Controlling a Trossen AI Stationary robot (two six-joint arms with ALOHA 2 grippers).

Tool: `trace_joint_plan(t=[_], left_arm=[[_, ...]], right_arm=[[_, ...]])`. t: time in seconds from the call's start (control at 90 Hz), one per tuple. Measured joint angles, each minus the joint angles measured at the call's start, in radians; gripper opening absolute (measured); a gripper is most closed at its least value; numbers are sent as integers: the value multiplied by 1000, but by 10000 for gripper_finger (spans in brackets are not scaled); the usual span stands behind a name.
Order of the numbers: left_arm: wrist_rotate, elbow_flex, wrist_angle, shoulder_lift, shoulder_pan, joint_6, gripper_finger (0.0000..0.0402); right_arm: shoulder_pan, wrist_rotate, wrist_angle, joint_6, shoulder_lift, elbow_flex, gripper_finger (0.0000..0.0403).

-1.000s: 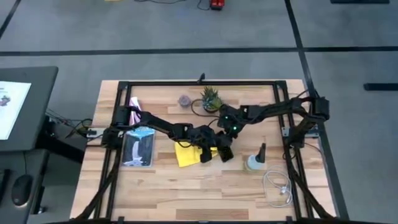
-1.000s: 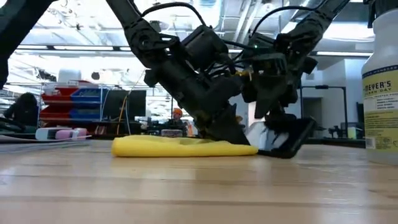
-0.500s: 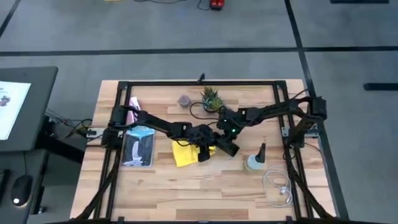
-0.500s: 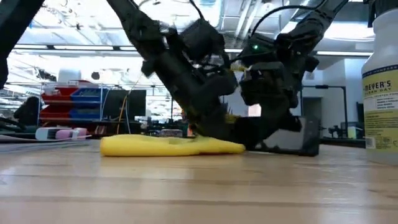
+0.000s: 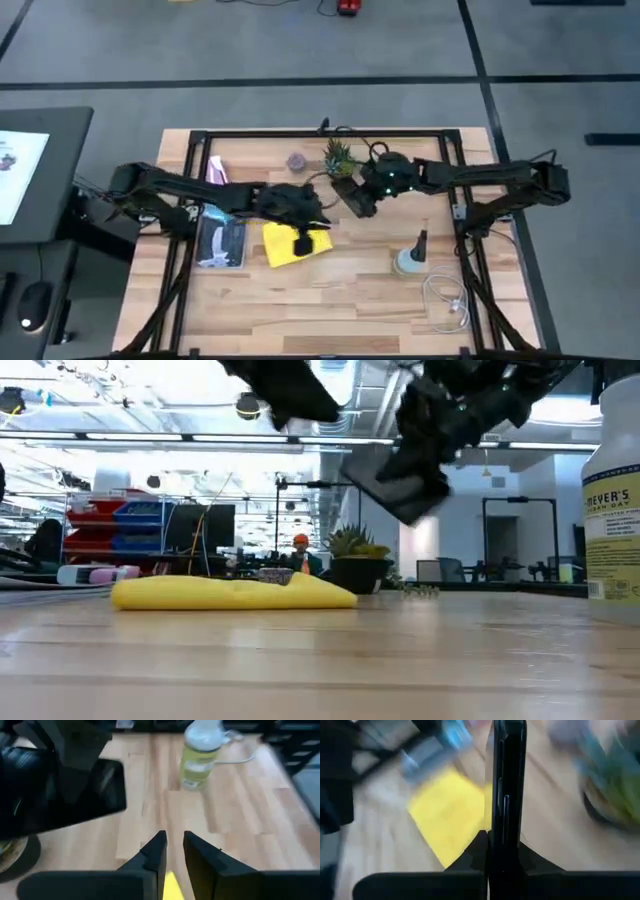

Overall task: Apply microfiber cloth
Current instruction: Spray the cellphone with the bottle cleaner

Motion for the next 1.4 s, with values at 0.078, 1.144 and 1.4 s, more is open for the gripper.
trace_joint_plan(t=[0.078, 1.144, 1.4], left_arm=[[-6, -131, 46, -130, 19, -46, 47], [-133, -723, 816, -321, 89, -227, 193], [-139, -727, 821, -311, 45, -153, 190]], right_arm=[[5, -23, 150, -31, 26, -20, 9], [85, -29, 789, -166, 501, 196, 9], [92, 15, 807, -179, 479, 172, 9]])
